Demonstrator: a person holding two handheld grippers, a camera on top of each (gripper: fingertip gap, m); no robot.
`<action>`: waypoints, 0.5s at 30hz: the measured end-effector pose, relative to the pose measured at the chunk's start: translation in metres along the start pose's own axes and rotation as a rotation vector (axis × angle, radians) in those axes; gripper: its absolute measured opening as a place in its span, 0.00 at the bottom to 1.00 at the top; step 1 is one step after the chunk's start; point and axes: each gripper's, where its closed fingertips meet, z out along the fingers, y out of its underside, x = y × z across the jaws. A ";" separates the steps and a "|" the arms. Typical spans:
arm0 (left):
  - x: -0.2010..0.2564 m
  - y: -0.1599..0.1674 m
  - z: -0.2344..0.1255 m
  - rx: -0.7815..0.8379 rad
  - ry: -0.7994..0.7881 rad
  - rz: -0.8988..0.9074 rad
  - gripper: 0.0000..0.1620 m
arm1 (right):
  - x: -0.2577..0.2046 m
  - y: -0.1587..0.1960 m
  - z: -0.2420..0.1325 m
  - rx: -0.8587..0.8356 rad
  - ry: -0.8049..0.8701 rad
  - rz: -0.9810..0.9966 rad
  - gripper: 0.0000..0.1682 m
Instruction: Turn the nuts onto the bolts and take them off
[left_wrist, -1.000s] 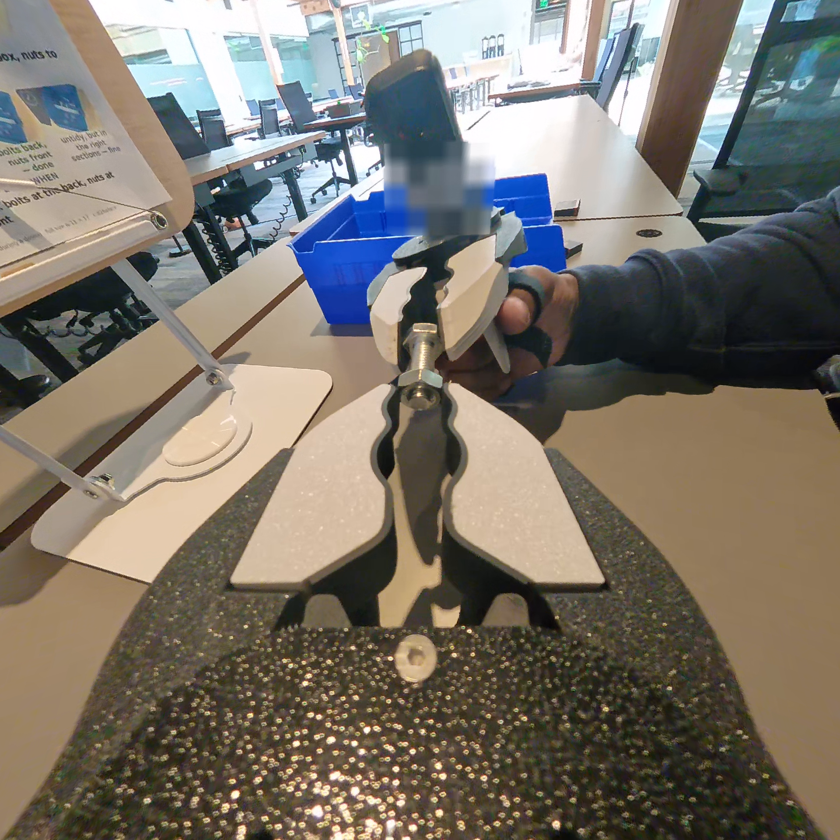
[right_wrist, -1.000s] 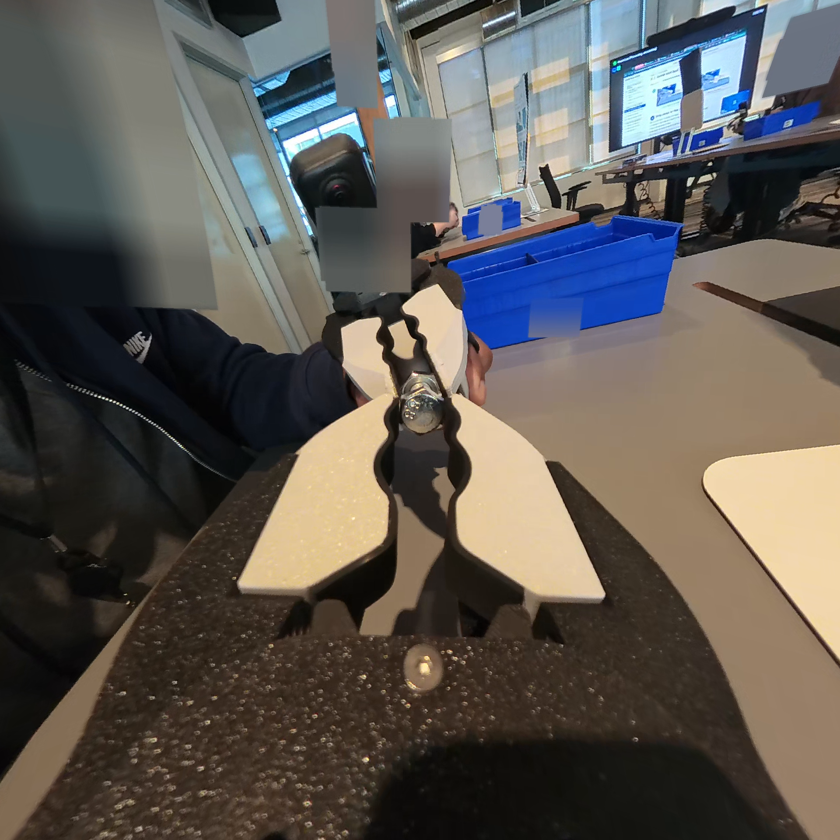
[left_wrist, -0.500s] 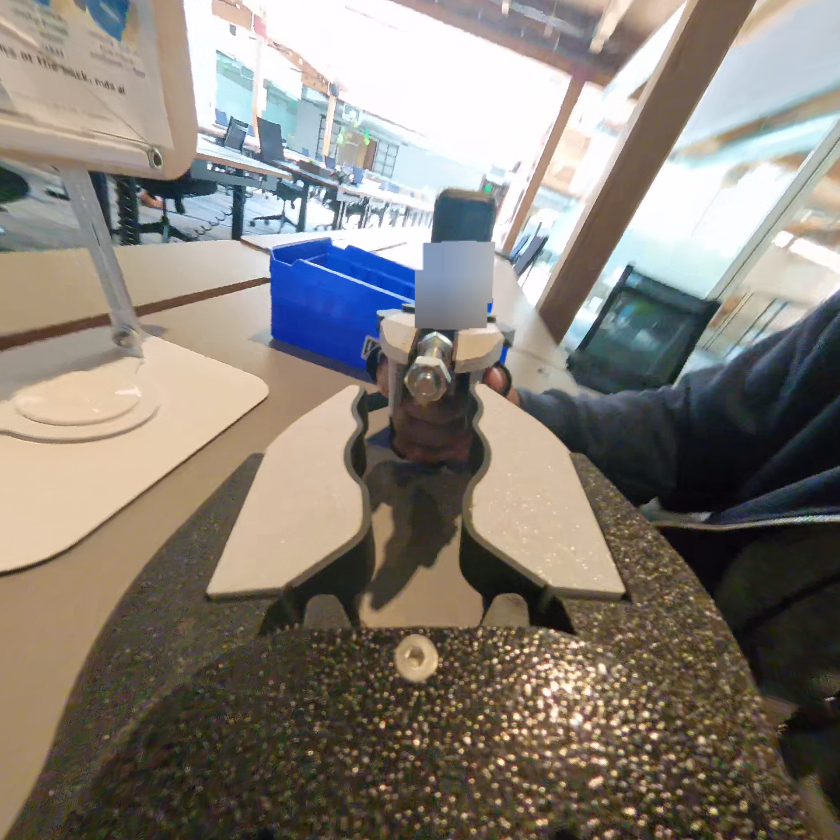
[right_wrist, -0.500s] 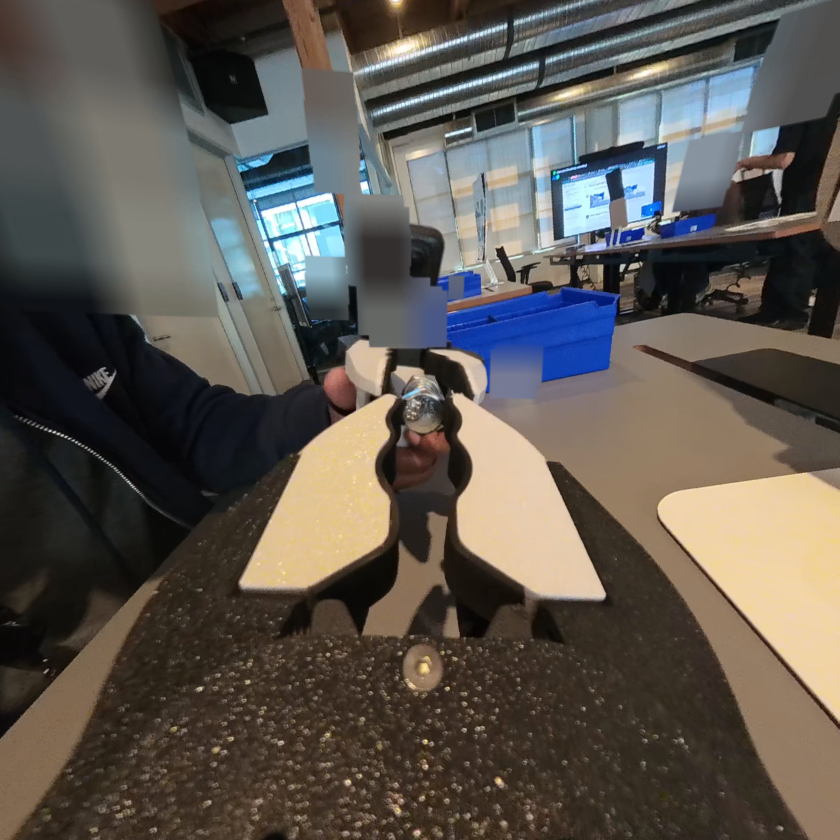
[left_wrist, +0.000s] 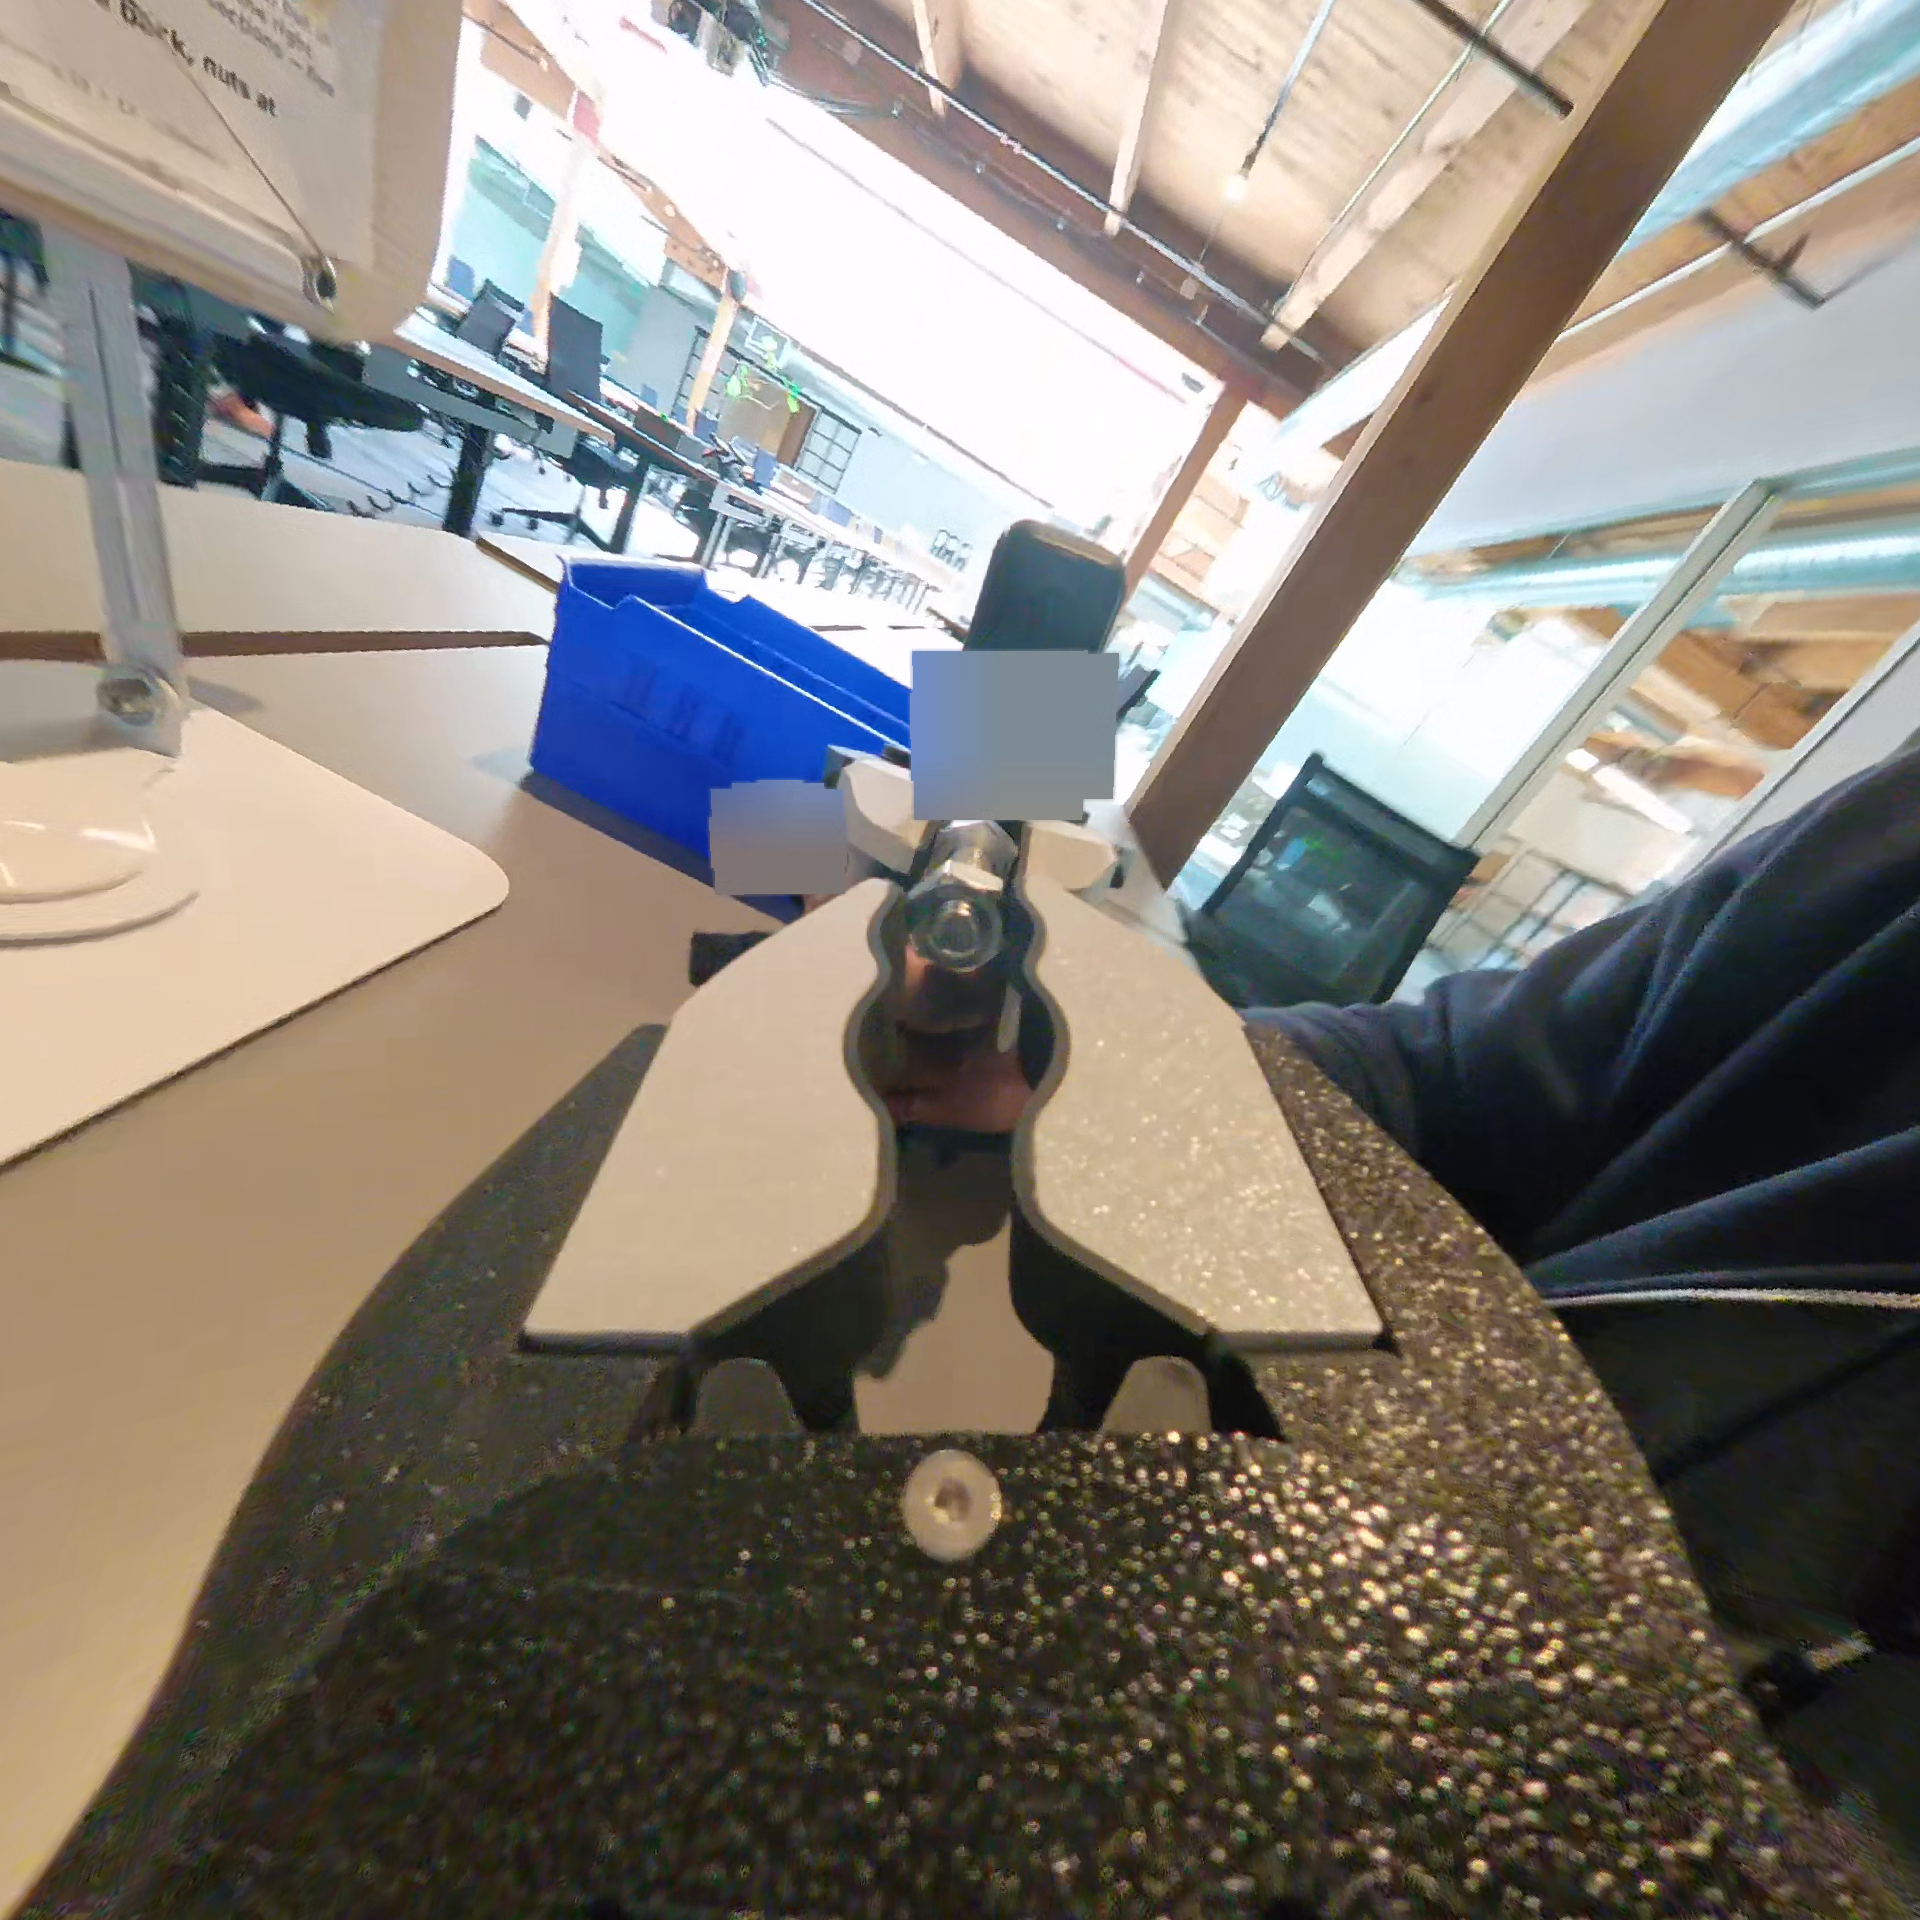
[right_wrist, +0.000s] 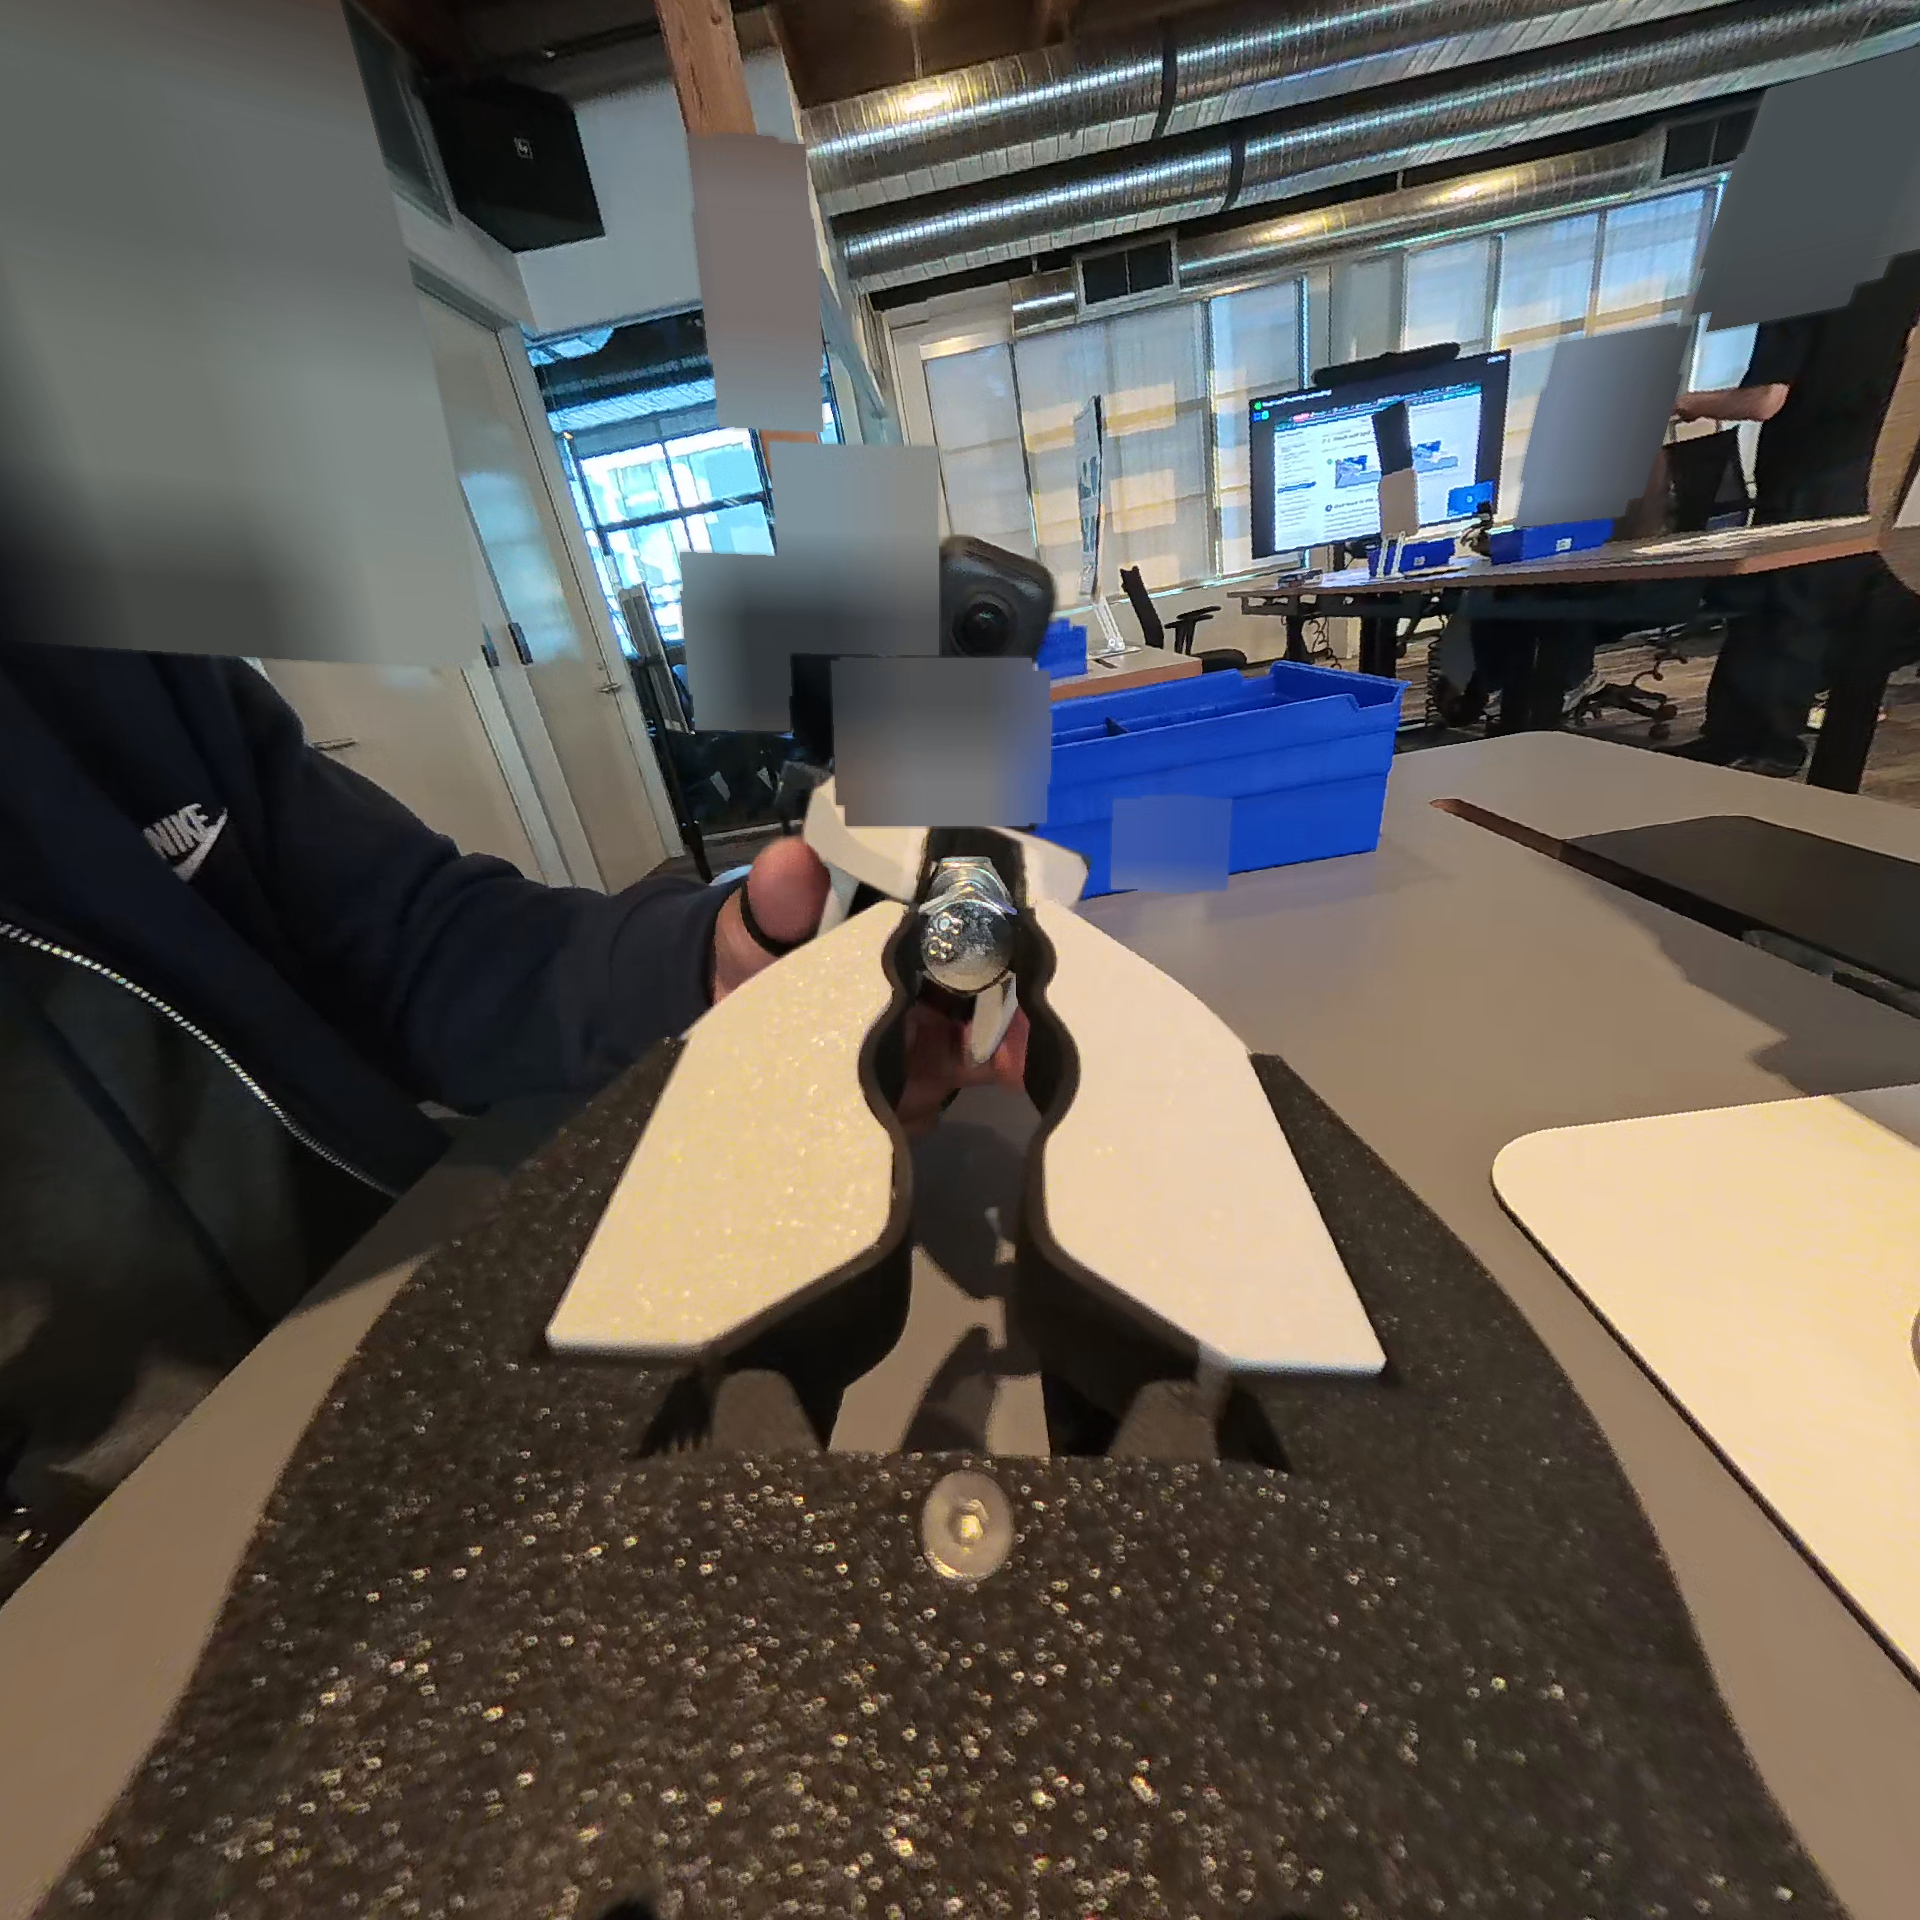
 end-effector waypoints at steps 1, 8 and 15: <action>0.000 0.000 0.000 -0.007 -0.020 0.053 0.11 | 0.000 0.000 0.000 0.004 -0.003 0.009 0.10; -0.005 0.000 -0.001 -0.129 -0.336 0.954 0.11 | 0.001 -0.003 0.000 0.077 -0.048 0.131 0.10; 0.002 -0.020 -0.005 0.048 -0.302 0.769 0.27 | 0.004 -0.004 -0.002 0.108 -0.047 0.154 0.10</action>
